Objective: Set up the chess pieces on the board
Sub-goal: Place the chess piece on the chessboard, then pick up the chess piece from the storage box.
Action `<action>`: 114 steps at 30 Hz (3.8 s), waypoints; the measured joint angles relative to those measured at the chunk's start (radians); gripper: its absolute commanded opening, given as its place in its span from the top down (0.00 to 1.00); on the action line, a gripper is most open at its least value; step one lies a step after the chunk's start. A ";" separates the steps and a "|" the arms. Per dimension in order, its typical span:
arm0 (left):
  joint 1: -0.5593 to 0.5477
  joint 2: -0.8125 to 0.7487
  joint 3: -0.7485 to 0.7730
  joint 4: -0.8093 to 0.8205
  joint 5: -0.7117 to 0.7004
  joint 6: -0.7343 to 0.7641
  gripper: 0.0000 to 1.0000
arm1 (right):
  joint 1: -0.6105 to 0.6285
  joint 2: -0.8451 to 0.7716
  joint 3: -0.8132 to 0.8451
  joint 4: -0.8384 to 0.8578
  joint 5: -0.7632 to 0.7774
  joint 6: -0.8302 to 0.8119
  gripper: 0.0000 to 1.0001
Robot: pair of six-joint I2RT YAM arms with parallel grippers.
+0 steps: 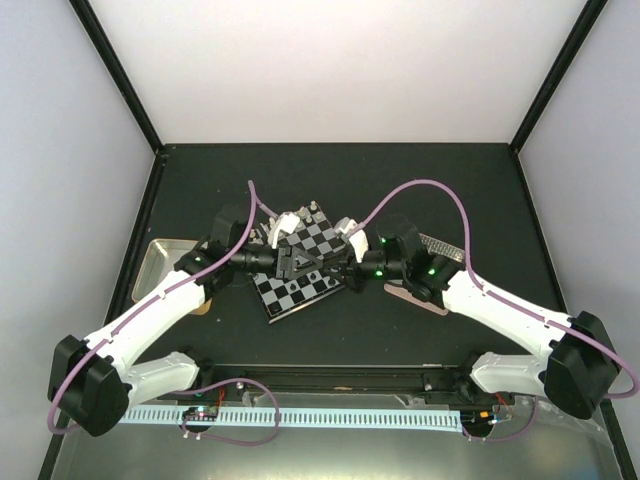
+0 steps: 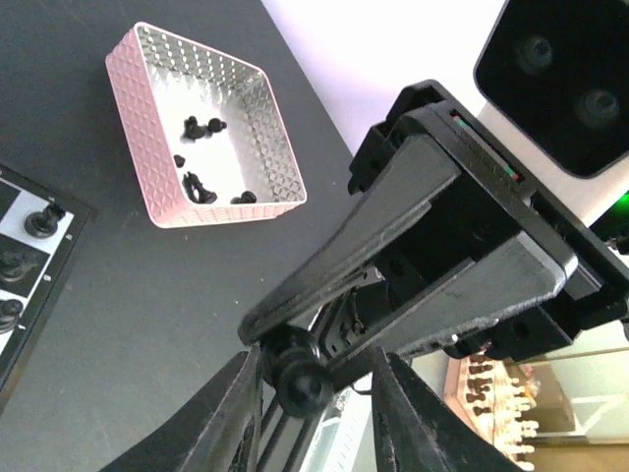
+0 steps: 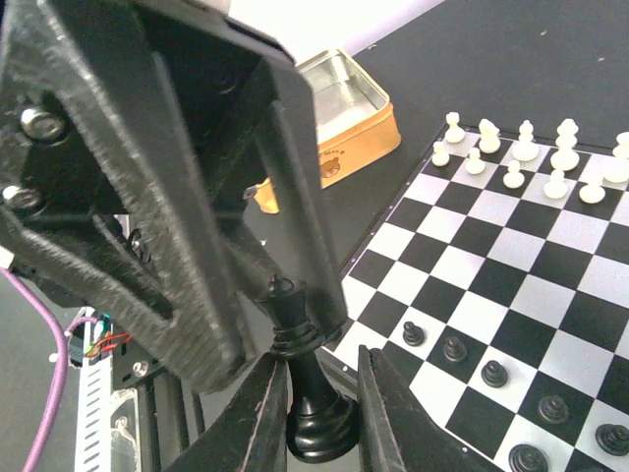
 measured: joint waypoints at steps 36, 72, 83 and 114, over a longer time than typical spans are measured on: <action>-0.192 0.143 0.036 -0.274 -0.661 0.146 0.92 | -0.002 -0.053 -0.077 -0.213 0.730 0.396 0.33; -0.345 0.475 0.133 -0.231 -0.921 0.140 0.73 | -0.002 -0.018 -0.077 -0.293 0.867 0.570 0.33; -0.345 0.452 0.133 -0.249 -0.924 0.142 0.53 | -0.006 -0.047 -0.078 -0.314 0.901 0.584 0.33; -0.219 -0.200 -0.019 -0.174 -1.104 0.059 0.36 | -0.414 0.287 -0.058 -0.376 0.751 0.509 0.61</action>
